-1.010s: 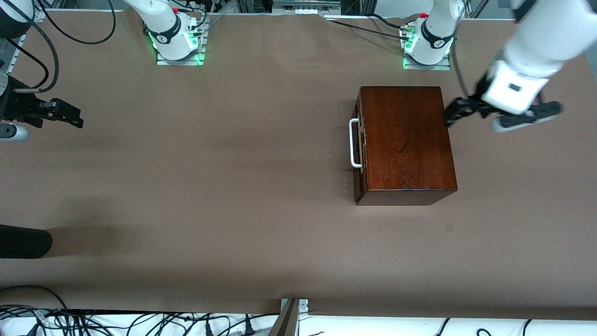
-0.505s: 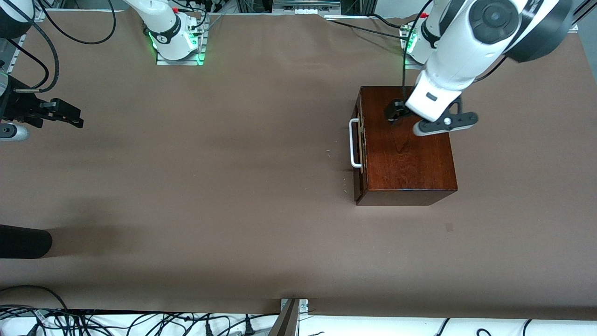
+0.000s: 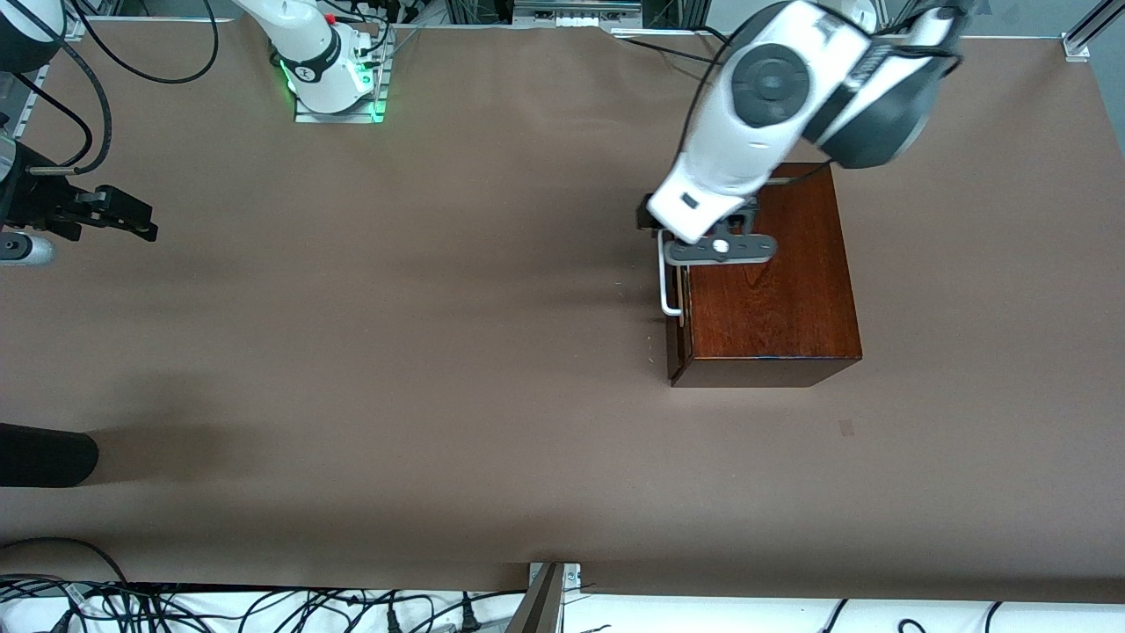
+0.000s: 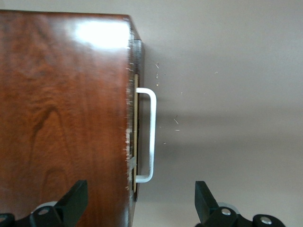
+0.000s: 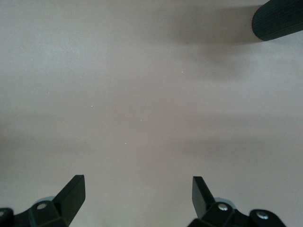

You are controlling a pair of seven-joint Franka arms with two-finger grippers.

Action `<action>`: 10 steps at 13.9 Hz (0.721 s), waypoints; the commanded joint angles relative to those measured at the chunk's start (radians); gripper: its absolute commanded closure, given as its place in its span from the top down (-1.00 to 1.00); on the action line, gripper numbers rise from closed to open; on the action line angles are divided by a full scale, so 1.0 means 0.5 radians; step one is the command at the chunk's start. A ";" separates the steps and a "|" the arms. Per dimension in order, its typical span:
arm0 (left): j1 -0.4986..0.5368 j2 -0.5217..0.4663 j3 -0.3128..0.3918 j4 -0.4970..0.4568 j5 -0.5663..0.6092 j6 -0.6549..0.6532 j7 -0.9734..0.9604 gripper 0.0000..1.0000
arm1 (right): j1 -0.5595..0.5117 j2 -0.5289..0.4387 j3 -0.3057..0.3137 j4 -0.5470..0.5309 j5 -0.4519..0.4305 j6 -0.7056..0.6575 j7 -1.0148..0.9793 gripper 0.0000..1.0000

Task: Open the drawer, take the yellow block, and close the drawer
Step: 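Move the left gripper over the box toward the white drawer handle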

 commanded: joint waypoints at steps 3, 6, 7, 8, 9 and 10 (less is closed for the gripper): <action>-0.304 0.274 0.023 0.088 0.351 0.079 -0.115 1.00 | 0.009 -0.007 -0.010 0.016 0.010 0.002 0.025 1.00; -0.304 0.369 0.035 0.082 0.361 0.126 -0.140 1.00 | 0.009 -0.007 -0.010 0.013 0.010 0.002 0.025 1.00; -0.319 0.387 0.038 0.082 0.361 0.135 -0.143 1.00 | 0.009 -0.007 -0.010 0.016 0.010 -0.001 0.025 1.00; -0.319 0.415 0.044 0.079 0.364 0.135 -0.140 1.00 | 0.012 -0.007 -0.007 0.016 0.007 -0.001 0.025 1.00; -0.319 0.433 0.072 0.070 0.382 0.132 -0.134 1.00 | 0.012 -0.007 -0.007 0.016 0.010 0.002 0.025 1.00; -0.319 0.449 0.090 0.064 0.398 0.132 -0.122 1.00 | 0.012 -0.007 -0.010 0.016 0.010 0.002 0.025 1.00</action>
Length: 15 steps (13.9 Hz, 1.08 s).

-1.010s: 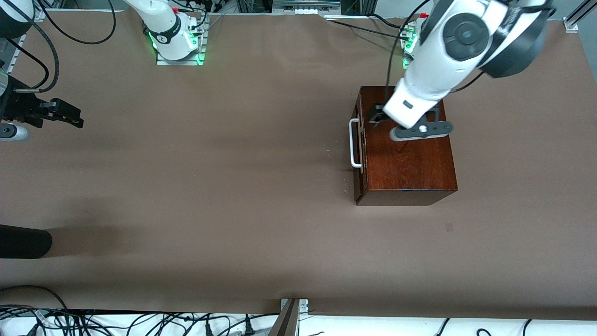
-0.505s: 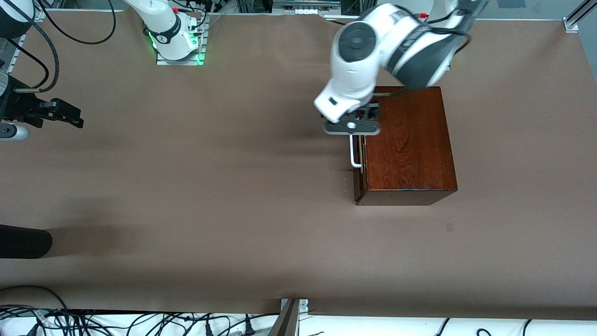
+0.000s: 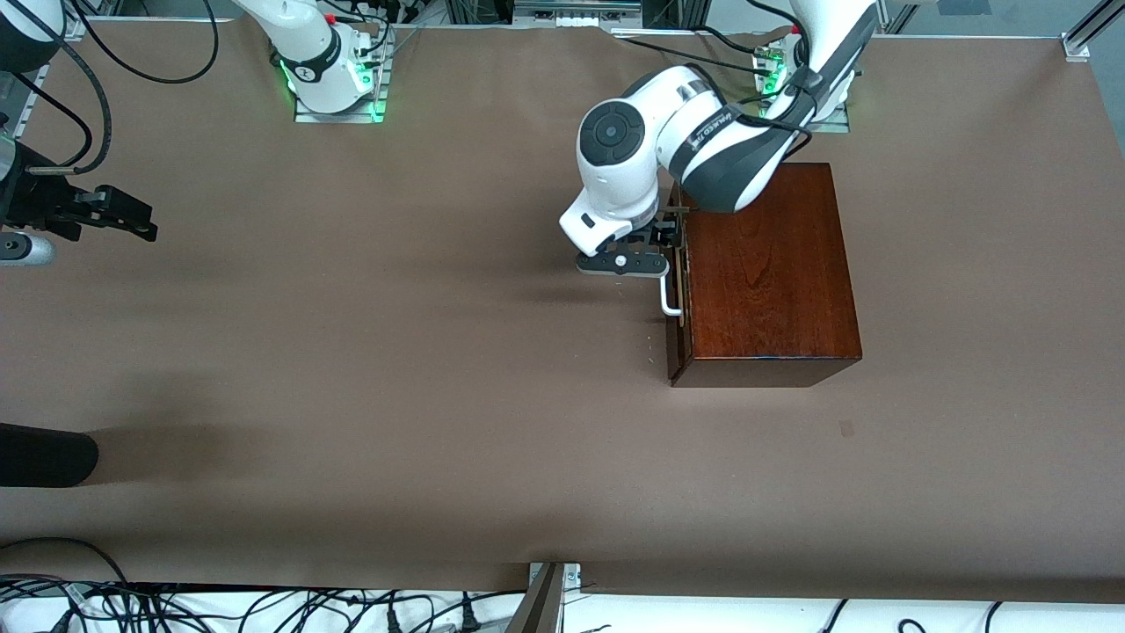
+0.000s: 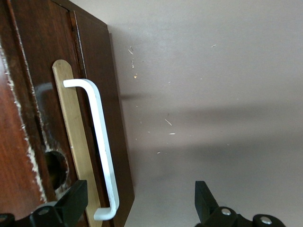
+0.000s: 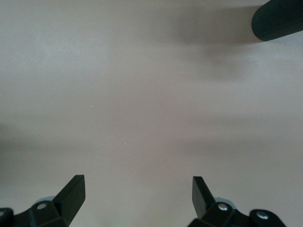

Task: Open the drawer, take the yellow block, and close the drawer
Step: 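Lower the left gripper and hook the white drawer handle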

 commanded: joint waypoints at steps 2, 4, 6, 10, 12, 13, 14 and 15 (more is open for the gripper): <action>-0.044 0.087 0.044 0.050 0.077 -0.021 -0.002 1.00 | 0.009 -0.007 -0.009 0.015 0.010 0.001 0.024 1.00; -0.057 0.117 0.044 0.046 0.136 -0.024 -0.005 1.00 | 0.009 -0.007 -0.009 0.015 0.010 0.001 0.024 1.00; -0.063 0.142 0.047 0.043 0.151 -0.027 -0.002 1.00 | 0.009 -0.007 -0.006 0.015 0.010 0.001 0.024 1.00; -0.075 0.191 0.047 0.004 0.249 -0.024 -0.002 1.00 | 0.012 -0.007 -0.009 0.015 0.010 0.004 0.024 1.00; -0.075 0.197 0.044 -0.003 0.249 -0.027 -0.002 1.00 | 0.009 -0.007 -0.009 0.015 0.010 0.004 0.024 1.00; -0.075 0.197 0.044 -0.021 0.249 -0.030 -0.002 1.00 | 0.009 -0.007 -0.006 0.015 0.007 0.004 0.024 1.00; -0.075 0.197 0.044 -0.033 0.246 -0.033 -0.008 1.00 | 0.009 -0.007 -0.009 0.015 0.010 0.004 0.024 1.00; -0.075 0.191 0.044 -0.055 0.243 -0.039 -0.011 1.00 | 0.009 -0.007 -0.009 0.015 0.007 0.001 0.024 1.00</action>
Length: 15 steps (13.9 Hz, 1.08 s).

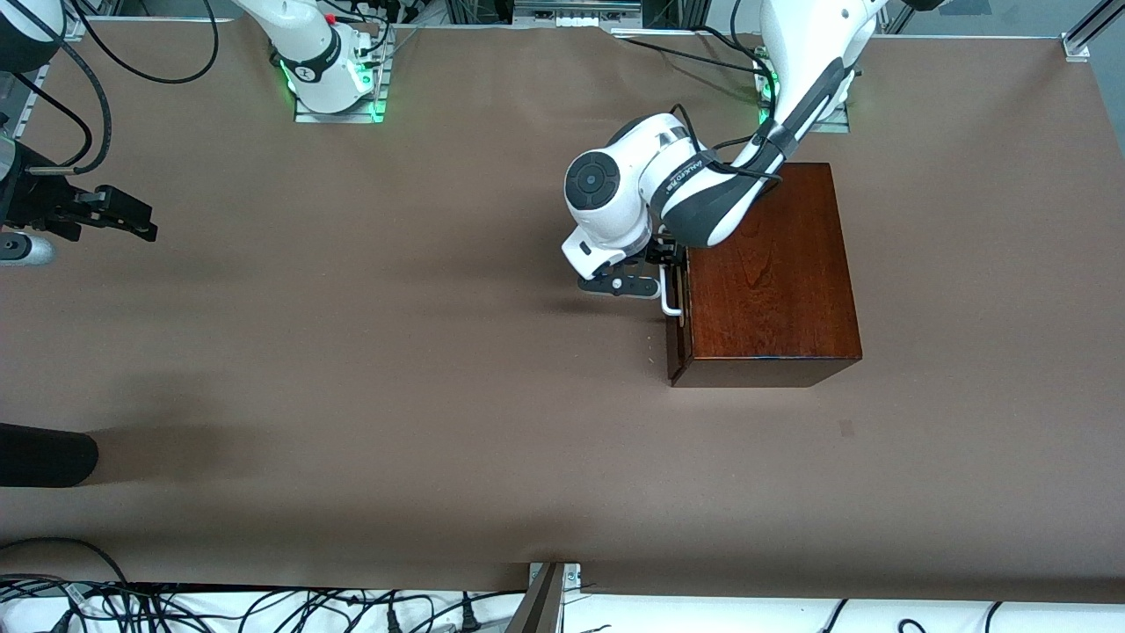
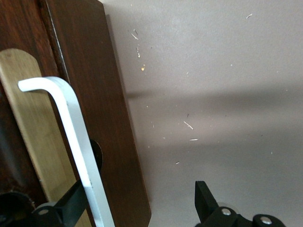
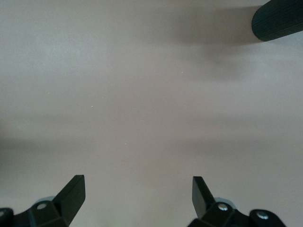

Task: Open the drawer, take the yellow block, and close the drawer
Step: 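Lower the left gripper and hook the white drawer handle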

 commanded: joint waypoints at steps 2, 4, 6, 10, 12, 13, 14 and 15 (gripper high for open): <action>-0.026 -0.022 0.015 -0.071 0.030 -0.031 -0.016 1.00 | 0.009 -0.007 -0.009 0.015 0.006 0.003 0.024 1.00; -0.026 -0.029 0.015 -0.090 0.021 -0.034 -0.019 1.00 | 0.009 -0.007 -0.009 0.015 0.007 0.003 0.024 1.00; -0.038 -0.029 0.012 -0.087 0.018 -0.031 -0.025 1.00 | 0.009 -0.007 -0.009 0.015 0.010 0.003 0.024 1.00; -0.072 -0.013 0.012 -0.047 -0.040 -0.016 -0.089 1.00 | 0.009 -0.007 -0.009 0.015 0.006 0.003 0.024 1.00; -0.102 -0.007 0.012 -0.047 -0.059 -0.006 -0.090 1.00 | 0.009 -0.007 -0.009 0.015 0.010 0.003 0.024 1.00; -0.112 -0.001 0.012 -0.044 -0.062 -0.006 -0.093 1.00 | 0.009 -0.007 -0.009 0.015 0.007 0.003 0.024 1.00; -0.115 0.008 0.012 -0.035 -0.065 -0.006 -0.102 1.00 | 0.009 -0.007 -0.009 0.015 0.006 0.003 0.024 1.00; -0.121 0.023 0.012 -0.004 -0.065 -0.003 -0.114 1.00 | 0.009 -0.007 -0.009 0.015 0.006 0.003 0.024 1.00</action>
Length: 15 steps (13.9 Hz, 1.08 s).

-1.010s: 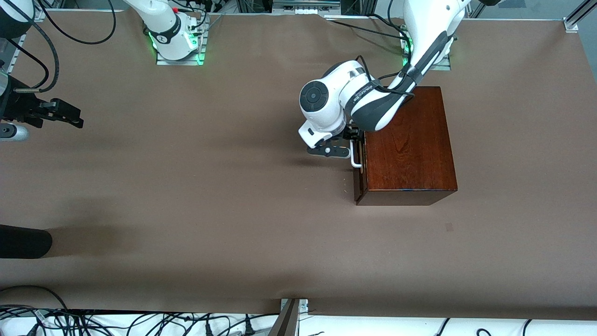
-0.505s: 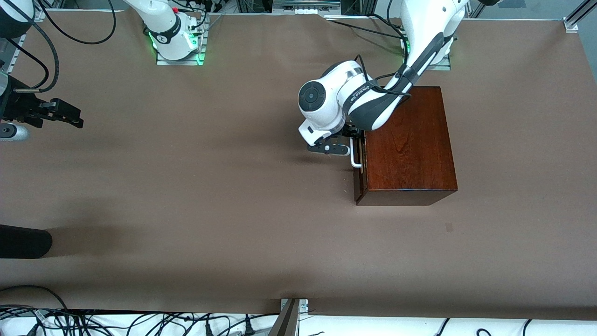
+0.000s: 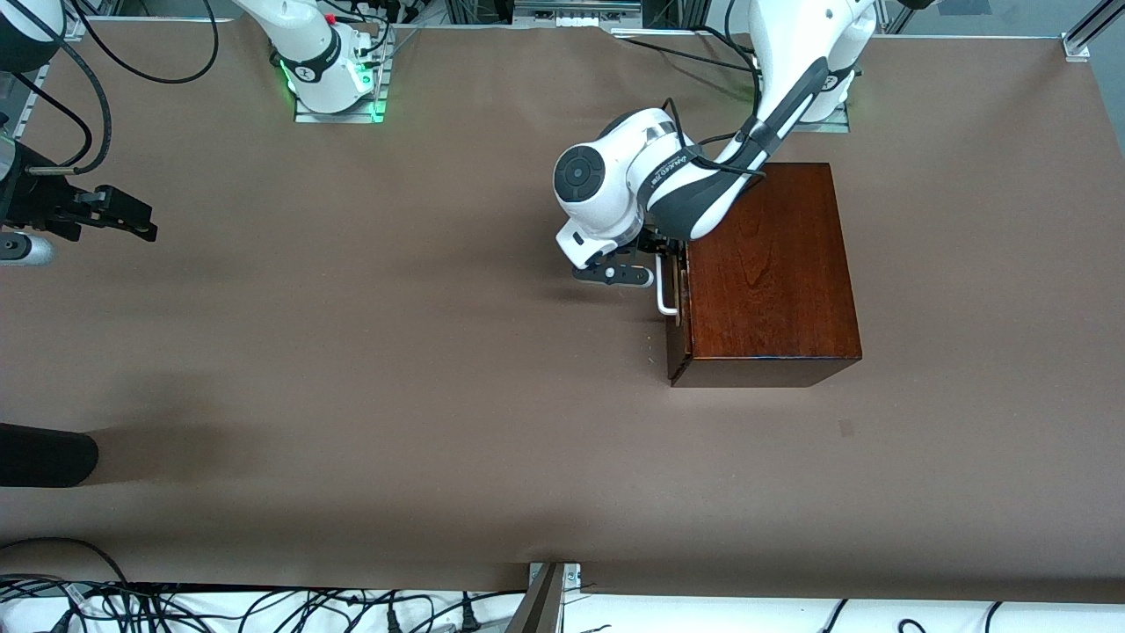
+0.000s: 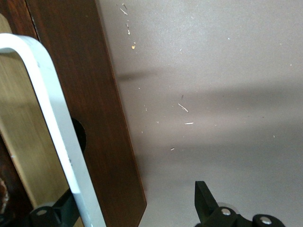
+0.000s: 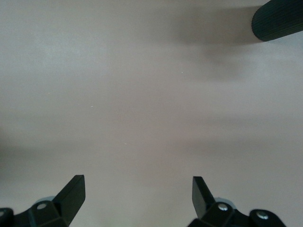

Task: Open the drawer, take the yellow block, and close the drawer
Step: 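Lower the left gripper and hook the white drawer handle, then pull the drawer handle outward with the left gripper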

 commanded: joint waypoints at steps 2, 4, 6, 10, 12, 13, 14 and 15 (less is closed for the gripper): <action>-0.107 0.051 0.014 0.109 -0.086 0.004 -0.065 1.00 | 0.009 -0.007 -0.009 0.015 0.006 0.003 0.024 1.00; -0.137 0.097 0.014 0.179 -0.087 0.004 -0.102 1.00 | 0.009 -0.007 -0.009 0.015 0.006 0.003 0.024 1.00; -0.186 0.143 0.014 0.256 -0.090 0.004 -0.145 1.00 | 0.009 -0.007 -0.009 0.015 0.006 0.003 0.024 1.00; -0.266 0.223 0.023 0.367 -0.102 0.004 -0.179 1.00 | 0.009 -0.007 -0.009 0.015 0.006 0.003 0.024 1.00; -0.312 0.266 0.050 0.434 -0.105 0.004 -0.188 1.00 | 0.009 -0.007 -0.009 0.015 0.006 0.003 0.024 1.00; -0.328 0.287 0.054 0.468 -0.114 0.007 -0.203 1.00 | 0.009 -0.007 -0.009 0.015 0.006 0.003 0.024 1.00; -0.340 0.303 0.054 0.495 -0.117 0.007 -0.206 1.00 | 0.009 -0.007 -0.009 0.015 0.006 0.003 0.024 1.00; -0.346 0.306 0.057 0.508 -0.117 0.010 -0.206 1.00 | 0.009 -0.007 -0.009 0.015 0.006 0.003 0.024 1.00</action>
